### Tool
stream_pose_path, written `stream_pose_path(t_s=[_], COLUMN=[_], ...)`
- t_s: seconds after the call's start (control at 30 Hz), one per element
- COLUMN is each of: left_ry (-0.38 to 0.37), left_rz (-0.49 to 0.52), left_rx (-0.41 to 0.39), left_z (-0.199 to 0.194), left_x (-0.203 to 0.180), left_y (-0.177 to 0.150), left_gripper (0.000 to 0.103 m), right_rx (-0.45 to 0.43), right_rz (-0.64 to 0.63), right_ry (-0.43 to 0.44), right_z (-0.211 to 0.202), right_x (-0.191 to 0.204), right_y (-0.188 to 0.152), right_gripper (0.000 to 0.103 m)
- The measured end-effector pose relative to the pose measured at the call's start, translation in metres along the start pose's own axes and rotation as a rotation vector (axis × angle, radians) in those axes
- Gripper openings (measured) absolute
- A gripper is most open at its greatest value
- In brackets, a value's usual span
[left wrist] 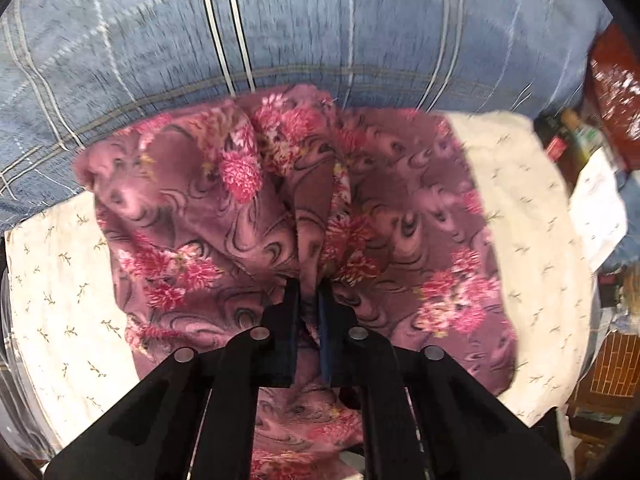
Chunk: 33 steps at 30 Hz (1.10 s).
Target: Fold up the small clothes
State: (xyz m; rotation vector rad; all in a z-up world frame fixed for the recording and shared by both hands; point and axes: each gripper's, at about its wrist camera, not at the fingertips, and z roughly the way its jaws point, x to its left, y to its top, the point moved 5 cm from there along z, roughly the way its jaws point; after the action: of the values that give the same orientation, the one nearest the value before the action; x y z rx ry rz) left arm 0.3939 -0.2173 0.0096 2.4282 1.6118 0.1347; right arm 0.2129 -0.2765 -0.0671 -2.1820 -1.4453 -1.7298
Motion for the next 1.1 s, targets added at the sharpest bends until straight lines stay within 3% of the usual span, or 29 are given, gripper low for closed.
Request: stream_pose_path(t_s=[0.1, 0.17, 0.27, 0.37, 0.47, 0.57, 0.63, 0.7, 0.77, 0.83, 0.97, 1.1], left_ry=[-0.069, -0.157, -0.216, -0.246, -0.269, -0.273, -0.28, -0.27, -0.256, -0.262, -0.361, -0.419], left_rz=[-0.002, 0.003, 0.042, 0.022, -0.056, -0.134, -0.212, -0.289, -0.339, -0.389, -0.464, -0.446], left_rx=[-0.052, -0.068, -0.073, -0.046, -0.045, -0.112, -0.165, -0.21, -0.217, -0.204, -0.16, -0.141], left_z=[-0.022, -0.032, -0.032, -0.013, -0.008, -0.026, -0.041, -0.049, -0.049, -0.043, -0.026, -0.016], left_x=[-0.015, -0.035, -0.067, -0.08, -0.049, -0.012, 0.027, 0.068, 0.101, 0.125, 0.147, 0.145], left_y=[0.001, 0.004, 0.005, 0.003, -0.002, 0.008, 0.006, 0.0, -0.007, -0.011, -0.02, -0.022], left_gripper=[0.005, 0.004, 0.004, 0.005, 0.005, 0.012, 0.033, 0.046, 0.046, 0.046, 0.046, 0.046], right_rx=[-0.089, -0.139, -0.201, -0.19, -0.112, -0.126, -0.18, -0.264, -0.322, -0.275, -0.019, 0.096], right_rz=[0.011, 0.033, 0.103, 0.216, 0.295, 0.257, 0.231, 0.203, 0.159, 0.092, 0.042, 0.083], right_ry=[0.026, 0.016, -0.024, -0.08, -0.108, -0.138, -0.198, -0.228, -0.192, -0.135, -0.04, -0.101], right_z=[-0.03, -0.049, -0.072, -0.075, -0.058, -0.064, -0.077, -0.097, -0.107, -0.095, -0.024, 0.035], right_x=[0.005, -0.001, -0.026, -0.063, -0.086, -0.08, -0.074, -0.066, -0.052, -0.038, -0.027, -0.044], right_y=[0.014, 0.022, 0.029, 0.03, 0.02, 0.024, 0.029, 0.037, 0.055, 0.075, 0.126, 0.148], right_gripper=[0.011, 0.01, 0.01, 0.011, 0.011, 0.017, 0.02, 0.02, 0.022, 0.034, 0.046, 0.046])
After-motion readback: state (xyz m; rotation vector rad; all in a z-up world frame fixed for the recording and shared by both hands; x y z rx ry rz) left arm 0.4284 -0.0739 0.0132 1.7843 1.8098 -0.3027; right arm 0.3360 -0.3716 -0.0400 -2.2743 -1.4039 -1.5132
